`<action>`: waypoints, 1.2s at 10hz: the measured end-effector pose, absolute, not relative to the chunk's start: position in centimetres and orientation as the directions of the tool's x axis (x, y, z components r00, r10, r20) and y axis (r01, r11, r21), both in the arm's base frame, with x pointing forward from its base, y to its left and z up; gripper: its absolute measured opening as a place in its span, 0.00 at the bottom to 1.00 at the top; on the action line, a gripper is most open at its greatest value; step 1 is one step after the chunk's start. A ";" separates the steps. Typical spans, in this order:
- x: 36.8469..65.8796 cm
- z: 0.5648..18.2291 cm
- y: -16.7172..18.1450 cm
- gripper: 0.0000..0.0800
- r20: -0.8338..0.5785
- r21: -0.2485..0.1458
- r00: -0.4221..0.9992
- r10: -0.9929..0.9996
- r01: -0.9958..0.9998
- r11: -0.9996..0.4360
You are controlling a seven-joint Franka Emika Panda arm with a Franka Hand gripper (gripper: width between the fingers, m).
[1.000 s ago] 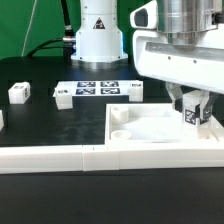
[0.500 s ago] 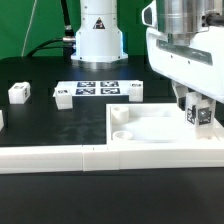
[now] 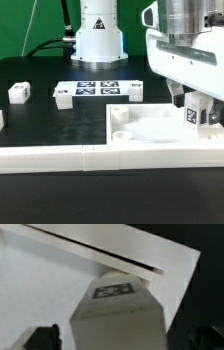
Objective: Assemble one leg
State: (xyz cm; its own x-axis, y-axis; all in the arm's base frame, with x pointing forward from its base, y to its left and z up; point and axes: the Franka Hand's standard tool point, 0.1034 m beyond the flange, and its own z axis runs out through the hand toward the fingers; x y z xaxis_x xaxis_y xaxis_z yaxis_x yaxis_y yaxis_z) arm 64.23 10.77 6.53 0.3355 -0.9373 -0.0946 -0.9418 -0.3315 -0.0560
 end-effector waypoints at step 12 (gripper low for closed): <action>64.2 6.7 11.8 0.81 0.013 -0.113 1.000 0.008 0.009 -0.994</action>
Offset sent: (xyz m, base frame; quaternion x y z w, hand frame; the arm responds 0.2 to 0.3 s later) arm 0.0011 0.0221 0.0060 -0.0159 -0.0146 -0.3074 0.9513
